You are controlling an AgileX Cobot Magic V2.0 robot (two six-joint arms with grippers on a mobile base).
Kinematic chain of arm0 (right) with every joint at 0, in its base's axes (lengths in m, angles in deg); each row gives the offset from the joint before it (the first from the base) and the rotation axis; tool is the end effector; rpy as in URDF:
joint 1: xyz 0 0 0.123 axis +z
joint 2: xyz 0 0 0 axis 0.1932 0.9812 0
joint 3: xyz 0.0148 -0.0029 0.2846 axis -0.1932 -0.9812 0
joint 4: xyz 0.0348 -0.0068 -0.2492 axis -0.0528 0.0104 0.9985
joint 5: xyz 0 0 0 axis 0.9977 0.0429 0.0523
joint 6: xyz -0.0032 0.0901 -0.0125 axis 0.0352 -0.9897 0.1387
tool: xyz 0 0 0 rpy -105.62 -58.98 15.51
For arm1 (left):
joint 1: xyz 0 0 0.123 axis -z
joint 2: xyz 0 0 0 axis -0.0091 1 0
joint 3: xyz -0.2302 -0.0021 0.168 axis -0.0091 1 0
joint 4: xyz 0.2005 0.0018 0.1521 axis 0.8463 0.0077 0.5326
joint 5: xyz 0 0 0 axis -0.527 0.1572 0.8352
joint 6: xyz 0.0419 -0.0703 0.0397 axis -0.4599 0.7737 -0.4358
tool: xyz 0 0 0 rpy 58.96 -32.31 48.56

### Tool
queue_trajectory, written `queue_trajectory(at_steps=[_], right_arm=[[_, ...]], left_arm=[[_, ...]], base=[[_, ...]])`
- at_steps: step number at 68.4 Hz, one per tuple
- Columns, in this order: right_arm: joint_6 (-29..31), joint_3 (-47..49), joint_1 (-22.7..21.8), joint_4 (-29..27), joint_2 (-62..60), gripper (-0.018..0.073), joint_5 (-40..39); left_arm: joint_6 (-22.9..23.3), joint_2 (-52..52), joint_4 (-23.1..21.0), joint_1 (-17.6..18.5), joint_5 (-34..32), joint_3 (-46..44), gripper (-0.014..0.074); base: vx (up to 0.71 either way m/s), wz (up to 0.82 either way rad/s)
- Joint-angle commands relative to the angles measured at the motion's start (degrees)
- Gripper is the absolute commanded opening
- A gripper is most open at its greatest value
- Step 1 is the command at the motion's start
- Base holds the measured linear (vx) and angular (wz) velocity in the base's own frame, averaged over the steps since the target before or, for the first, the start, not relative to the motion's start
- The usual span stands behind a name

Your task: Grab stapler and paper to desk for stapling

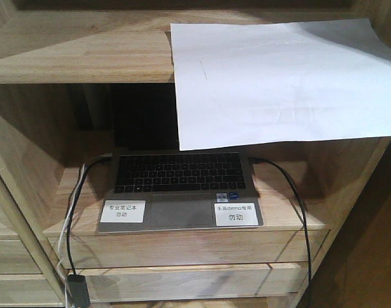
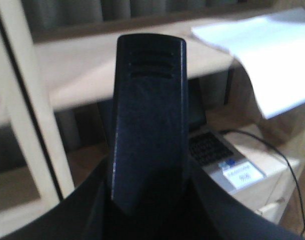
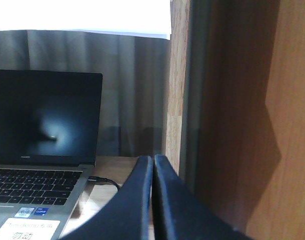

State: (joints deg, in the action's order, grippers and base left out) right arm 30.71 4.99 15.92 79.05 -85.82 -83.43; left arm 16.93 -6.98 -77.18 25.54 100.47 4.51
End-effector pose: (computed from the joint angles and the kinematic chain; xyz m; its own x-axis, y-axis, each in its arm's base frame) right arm 0.0565 0.0048 0.2049 0.0800 0.0025 -0.9968 -0.0837 0.9965 -0.0042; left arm 0.0317 -0.0102 0.4007 -0.2157 0.0996 -0.9714 0.3821 0.9241 0.0099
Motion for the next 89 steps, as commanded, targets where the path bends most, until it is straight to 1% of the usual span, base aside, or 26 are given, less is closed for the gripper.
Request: queue_trajectory(at_steps=[1, 12, 25, 38, 89], right_arm=[[0.5, -1.2, -0.4, 0.3, -0.5, -0.001, -4.3], [0.5, -1.2, -0.4, 0.3, -0.5, -0.001, -4.3], [0.5, -1.2, -0.4, 0.3, -0.5, -0.001, -4.3], [0.5, -1.2, -0.4, 0.3, -0.5, -0.001, -4.3], [0.5, -1.2, -0.4, 0.4, -0.5, -0.001, -4.3]], left_arm=[[0.5, -4.4, -1.1, 0.4, -5.9, 2.8, -0.0007], [0.5, -11.2, -2.5, 0.4, -6.1, 8.5, -0.0006], [0.5, -14.3, -2.5, 0.4, -5.7, 12.3, -0.0006], [0.5, -14.3, -2.4, 0.4, -4.2, 12.3, -0.0006], [0.5, -14.3, -2.4, 0.4, -4.2, 12.3, -0.0006]], base=[[0.0, 0.0], [0.0, 0.0], [0.0, 0.0], [0.0, 0.0], [0.0, 0.0]])
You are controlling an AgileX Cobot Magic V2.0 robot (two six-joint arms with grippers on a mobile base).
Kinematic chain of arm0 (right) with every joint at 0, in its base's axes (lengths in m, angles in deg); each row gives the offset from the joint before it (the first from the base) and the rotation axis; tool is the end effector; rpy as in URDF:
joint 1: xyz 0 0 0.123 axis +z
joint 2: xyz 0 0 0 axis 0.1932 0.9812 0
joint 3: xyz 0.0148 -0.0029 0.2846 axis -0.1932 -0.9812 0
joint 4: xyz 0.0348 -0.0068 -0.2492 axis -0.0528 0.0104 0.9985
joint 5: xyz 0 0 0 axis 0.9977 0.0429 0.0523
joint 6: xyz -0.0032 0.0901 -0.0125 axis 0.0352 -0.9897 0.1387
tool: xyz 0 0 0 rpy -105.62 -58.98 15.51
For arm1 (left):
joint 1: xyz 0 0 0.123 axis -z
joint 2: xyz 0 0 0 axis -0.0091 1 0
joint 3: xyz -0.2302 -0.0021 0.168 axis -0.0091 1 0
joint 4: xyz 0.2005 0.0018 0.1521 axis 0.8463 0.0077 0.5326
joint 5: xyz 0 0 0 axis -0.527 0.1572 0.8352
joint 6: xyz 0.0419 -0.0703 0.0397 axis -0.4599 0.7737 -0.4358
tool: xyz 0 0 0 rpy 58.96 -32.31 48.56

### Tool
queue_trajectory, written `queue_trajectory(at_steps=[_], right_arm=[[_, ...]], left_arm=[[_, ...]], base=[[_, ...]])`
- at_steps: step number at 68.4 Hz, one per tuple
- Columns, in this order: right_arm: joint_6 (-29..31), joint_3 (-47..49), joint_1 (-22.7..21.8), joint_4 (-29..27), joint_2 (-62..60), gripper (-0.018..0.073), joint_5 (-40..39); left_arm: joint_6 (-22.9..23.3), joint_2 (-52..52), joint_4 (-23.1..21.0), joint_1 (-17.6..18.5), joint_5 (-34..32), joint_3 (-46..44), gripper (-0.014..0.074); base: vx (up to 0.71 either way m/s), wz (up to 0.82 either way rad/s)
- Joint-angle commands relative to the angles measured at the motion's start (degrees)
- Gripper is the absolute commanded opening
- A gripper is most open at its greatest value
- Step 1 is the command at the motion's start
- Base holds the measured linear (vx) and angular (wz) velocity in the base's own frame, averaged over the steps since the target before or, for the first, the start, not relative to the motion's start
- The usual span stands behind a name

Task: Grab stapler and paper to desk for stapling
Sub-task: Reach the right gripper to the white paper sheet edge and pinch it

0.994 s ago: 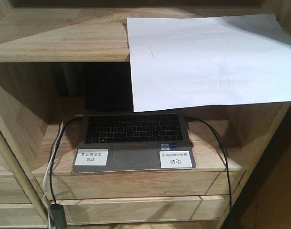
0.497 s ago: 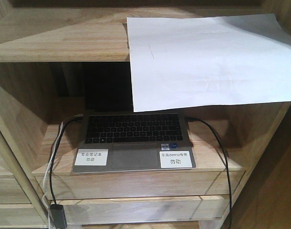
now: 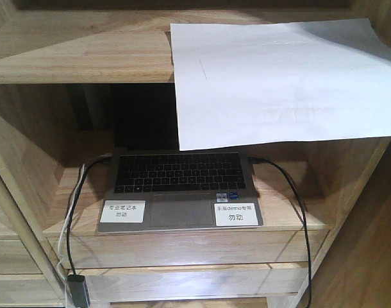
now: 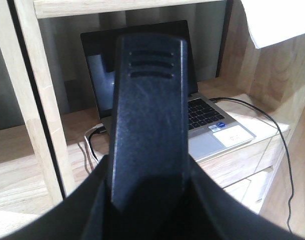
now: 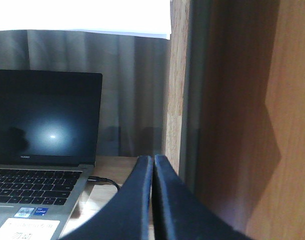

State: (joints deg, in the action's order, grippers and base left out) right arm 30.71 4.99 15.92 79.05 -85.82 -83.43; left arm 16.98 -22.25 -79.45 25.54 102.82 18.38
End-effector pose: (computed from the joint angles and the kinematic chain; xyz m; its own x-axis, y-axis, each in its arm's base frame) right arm 0.0565 0.0048 0.2049 0.0800 0.0025 -0.9968 -0.0837 0.9965 -0.0042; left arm 0.0016 0.0009 0.3334 -0.2422 0.0812 -0.9668 0.4015 0.9155 -0.0237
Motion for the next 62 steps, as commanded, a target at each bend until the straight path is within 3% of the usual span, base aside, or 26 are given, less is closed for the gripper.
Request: queue_trajectory(at_steps=[1, 6, 10, 16, 24, 34, 41, 49, 58, 59, 62], right_arm=[[0.2, -1.2, -0.4, 0.4, -0.5, -0.001, -4.3], [-8.2, -1.2, -0.4, -0.5, -0.5, -0.001, -5.4], [-20.3, -1.2, -0.4, -0.2, -0.5, -0.001, -6.3], [-39.3, -1.2, -0.4, 3.8, -0.5, -0.001, -6.8], [-56.8, -1.2, -0.4, 8.7, -0.5, -0.001, -5.6], [-65.5, -1.2, -0.4, 7.8, -0.5, -0.0006, -2.5], [-66.2, -1.2, -0.3, 6.5, -0.5, 0.0019, -4.3], [-66.4, -1.2, -0.3, 6.6, 1.1, 0.0107, -8.9], [-70.4, -1.2, -0.3, 8.9, 6.8, 0.0274, -18.6], [-78.0, -1.1, -0.3, 18.3, 17.8, 0.0478, -35.0], [-79.0, -0.9, -0.3, 19.8, 22.1, 0.052, -39.7]], left_arm=[[0.4, 0.9, -0.1, 0.4, -6.6, -1.6, -0.0006], [0.4, 0.9, -0.1, 0.4, -6.6, -1.6, -0.0006], [0.4, 0.9, -0.1, 0.4, -6.6, -1.6, -0.0006], [0.4, 0.9, -0.1, 0.4, -6.6, -1.6, -0.0006], [0.4, 0.9, -0.1, 0.4, -6.6, -1.6, -0.0006], [0.4, 0.9, -0.1, 0.4, -6.6, -1.6, -0.0006], [0.4, 0.9, -0.1, 0.4, -6.6, -1.6, -0.0006], [0.4, 0.9, -0.1, 0.4, -6.6, -1.6, -0.0006], [0.4, 0.9, -0.1, 0.4, -6.6, -1.6, -0.0006], [0.4, 0.9, -0.1, 0.4, -6.6, -1.6, -0.0006], [0.4, 0.9, -0.1, 0.4, -6.6, -1.6, -0.0006]], base=[[0.0, 0.0], [0.0, 0.0], [0.0, 0.0], [0.0, 0.0], [0.0, 0.0], [0.0, 0.0], [0.0, 0.0], [0.0, 0.0], [0.0, 0.0], [0.0, 0.0], [0.0, 0.0]])
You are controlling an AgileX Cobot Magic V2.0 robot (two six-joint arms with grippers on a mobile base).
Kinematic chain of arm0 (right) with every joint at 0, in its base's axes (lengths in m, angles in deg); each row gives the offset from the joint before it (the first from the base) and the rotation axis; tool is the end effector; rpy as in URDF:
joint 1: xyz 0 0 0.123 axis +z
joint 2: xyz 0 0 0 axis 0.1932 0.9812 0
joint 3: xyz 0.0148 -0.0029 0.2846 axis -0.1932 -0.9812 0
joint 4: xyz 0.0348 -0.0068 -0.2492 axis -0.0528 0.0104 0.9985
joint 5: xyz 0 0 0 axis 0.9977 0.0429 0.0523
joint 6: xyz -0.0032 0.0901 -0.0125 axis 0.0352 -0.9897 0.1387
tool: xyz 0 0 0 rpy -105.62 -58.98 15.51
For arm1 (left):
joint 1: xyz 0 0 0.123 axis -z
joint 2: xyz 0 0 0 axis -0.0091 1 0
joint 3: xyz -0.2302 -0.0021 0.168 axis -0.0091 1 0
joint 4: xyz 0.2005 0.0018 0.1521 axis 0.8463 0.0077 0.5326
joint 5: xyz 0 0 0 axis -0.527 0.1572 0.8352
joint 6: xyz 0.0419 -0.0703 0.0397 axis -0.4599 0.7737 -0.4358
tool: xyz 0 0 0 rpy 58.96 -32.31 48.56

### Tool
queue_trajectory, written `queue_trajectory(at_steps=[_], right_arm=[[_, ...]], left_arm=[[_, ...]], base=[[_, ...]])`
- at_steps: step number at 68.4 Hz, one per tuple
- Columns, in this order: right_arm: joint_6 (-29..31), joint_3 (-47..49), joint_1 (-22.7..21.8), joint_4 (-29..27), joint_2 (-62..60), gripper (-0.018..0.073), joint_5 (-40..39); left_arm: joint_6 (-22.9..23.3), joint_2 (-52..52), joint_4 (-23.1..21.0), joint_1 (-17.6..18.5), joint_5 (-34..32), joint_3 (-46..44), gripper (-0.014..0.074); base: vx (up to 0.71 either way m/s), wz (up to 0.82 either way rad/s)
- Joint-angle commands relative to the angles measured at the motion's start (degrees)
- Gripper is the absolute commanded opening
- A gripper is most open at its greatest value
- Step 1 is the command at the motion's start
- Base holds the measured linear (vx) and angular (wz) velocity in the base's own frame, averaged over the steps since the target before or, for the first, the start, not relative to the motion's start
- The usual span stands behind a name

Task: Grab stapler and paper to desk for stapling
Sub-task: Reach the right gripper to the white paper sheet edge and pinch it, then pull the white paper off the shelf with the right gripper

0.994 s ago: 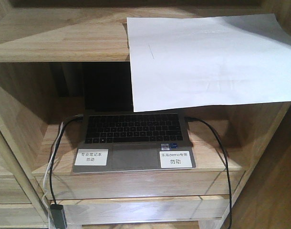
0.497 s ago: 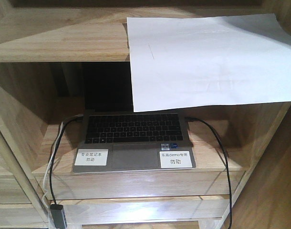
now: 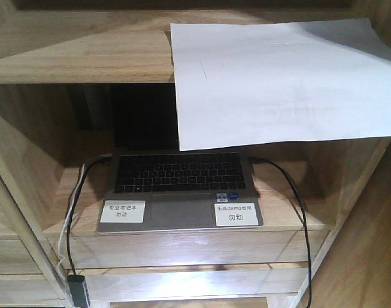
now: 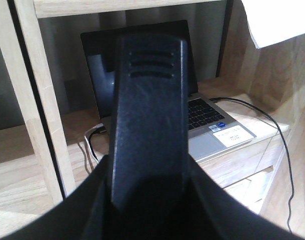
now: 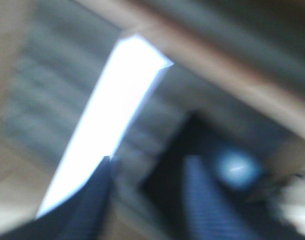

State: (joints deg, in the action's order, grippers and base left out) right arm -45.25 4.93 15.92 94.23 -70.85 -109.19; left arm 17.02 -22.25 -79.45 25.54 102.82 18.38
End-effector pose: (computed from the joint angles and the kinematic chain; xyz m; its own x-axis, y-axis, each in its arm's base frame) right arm 0.0725 0.0186 0.2258 -0.0760 0.8739 -0.4802 -0.3162 0.4356 0.8428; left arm 0.0016 0.0009 0.3334 -0.2425 0.0806 -0.9668 0.4014 0.9156 -0.0243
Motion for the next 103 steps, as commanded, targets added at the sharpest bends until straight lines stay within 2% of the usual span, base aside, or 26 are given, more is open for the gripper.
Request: queue_trajectory(at_steps=[1, 6, 15, 24, 33, 53, 70, 79, 92, 103], right_arm=[[-3.2, -0.8, -0.3, 5.1, 8.4, 0.0529, -16.3], [-2.5, -0.5, -0.4, 5.5, 15.3, 0.056, -24.7], [-1.2, 1.3, -0.4, 5.5, 26.7, 0.0561, -39.1], [-1.3, 5.2, -0.4, 7.0, 35.9, 0.0561, -46.0], [-1.3, 10.4, -0.3, 9.8, 42.0, 0.0561, -49.2], [-1.5, 17.5, -0.3, 8.9, 51.6, 0.0561, -50.9], [-2.8, 23.6, -0.3, 9.2, 53.7, 0.0545, -50.9], [-3.9, 25.0, -0.3, 9.4, 53.7, 0.0424, -50.9], [-12.5, 24.9, -0.3, 11.5, 52.9, -0.0014, -50.9], [-12.1, 22.6, -0.3, 11.2, 49.1, -0.001, -50.9]], left_arm=[[0.4, 0.9, -0.1, 0.4, -6.6, -1.6, -0.0006], [0.4, 0.9, -0.1, 0.4, -6.6, -1.6, -0.0006], [0.4, 0.9, -0.1, 0.4, -6.6, -1.6, -0.0006], [0.4, 0.9, -0.1, 0.4, -6.6, -1.6, -0.0006], [0.4, 0.9, -0.1, 0.4, -6.6, -1.6, -0.0006], [0.4, 0.9, -0.1, 0.4, -6.6, -1.6, -0.0006], [0.4, 0.9, -0.1, 0.4, -6.6, -1.6, -0.0006], [0.4, 0.9, -0.1, 0.4, -6.6, -1.6, -0.0006], [0.4, 0.9, -0.1, 0.4, -6.6, -1.6, -0.0006], [0.4, 0.9, -0.1, 0.4, -6.6, -1.6, -0.0006]], base=[[0.0, 0.0], [0.0, 0.0], [0.0, 0.0], [0.0, 0.0], [0.0, 0.0], [0.0, 0.0], [0.0, 0.0], [0.0, 0.0], [0.0, 0.0], [0.0, 0.0]])
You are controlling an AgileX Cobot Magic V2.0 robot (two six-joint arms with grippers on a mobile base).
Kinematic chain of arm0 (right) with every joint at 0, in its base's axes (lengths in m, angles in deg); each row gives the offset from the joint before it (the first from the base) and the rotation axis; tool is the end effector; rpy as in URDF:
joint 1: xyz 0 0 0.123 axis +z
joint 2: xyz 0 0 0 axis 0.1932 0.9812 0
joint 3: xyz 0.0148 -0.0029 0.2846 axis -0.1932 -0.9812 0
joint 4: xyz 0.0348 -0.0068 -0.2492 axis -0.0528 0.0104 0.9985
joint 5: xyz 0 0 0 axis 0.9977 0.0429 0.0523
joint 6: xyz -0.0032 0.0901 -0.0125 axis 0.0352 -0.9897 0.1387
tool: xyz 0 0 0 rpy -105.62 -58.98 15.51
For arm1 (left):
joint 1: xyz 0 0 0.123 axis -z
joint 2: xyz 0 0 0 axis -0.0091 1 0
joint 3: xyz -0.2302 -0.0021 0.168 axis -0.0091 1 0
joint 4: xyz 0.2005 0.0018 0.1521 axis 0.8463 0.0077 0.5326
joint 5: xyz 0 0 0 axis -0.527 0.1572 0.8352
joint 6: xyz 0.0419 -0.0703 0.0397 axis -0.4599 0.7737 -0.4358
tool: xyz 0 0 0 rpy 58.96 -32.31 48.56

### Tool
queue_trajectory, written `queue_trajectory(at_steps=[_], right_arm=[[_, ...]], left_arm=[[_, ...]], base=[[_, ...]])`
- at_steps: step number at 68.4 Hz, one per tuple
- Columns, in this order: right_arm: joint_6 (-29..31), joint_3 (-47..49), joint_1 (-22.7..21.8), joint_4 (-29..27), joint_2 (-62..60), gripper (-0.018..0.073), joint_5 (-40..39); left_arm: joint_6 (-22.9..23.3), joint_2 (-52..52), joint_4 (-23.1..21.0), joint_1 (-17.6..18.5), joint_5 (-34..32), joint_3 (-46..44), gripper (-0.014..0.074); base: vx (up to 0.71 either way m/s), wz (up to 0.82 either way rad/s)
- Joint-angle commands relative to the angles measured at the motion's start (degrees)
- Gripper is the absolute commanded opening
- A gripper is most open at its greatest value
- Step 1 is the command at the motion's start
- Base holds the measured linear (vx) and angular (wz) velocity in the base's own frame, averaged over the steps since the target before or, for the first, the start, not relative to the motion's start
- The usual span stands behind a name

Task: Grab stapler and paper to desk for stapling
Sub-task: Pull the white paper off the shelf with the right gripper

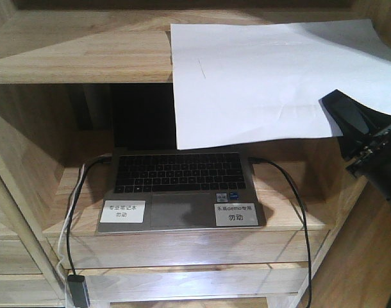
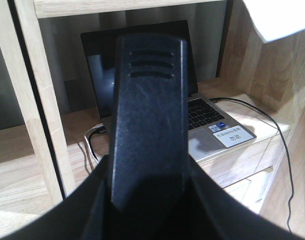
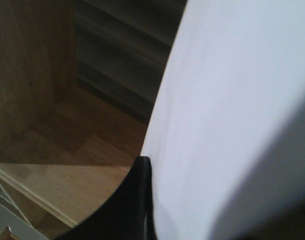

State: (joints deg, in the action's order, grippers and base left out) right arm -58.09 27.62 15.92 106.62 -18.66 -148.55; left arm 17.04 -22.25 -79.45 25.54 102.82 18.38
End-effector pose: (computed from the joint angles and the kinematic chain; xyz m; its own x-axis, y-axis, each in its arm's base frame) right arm 0.1987 0.0586 0.2809 -0.4084 0.8372 -0.3637 -0.4688 0.1495 0.8706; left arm 0.0016 0.0009 0.3334 -0.2427 0.0803 -0.9668 0.4013 0.9156 -0.0247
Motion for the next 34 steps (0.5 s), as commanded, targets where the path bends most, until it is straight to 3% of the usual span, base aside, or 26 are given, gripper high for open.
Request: queue_trajectory(at_steps=[1, 34], right_arm=[[1.0, -0.6, -0.3, -1.5, -3.5, -0.0009, -11.6], [5.8, -15.7, -0.4, -1.4, -21.4, -0.0004, -11.4]], left_arm=[[0.3, 0.9, -0.1, 0.4, -6.6, -1.6, -0.0006], [0.3, 0.9, -0.1, 0.4, -6.6, -1.6, -0.0006]], base=[[0.0, 0.0], [0.0, 0.0]])
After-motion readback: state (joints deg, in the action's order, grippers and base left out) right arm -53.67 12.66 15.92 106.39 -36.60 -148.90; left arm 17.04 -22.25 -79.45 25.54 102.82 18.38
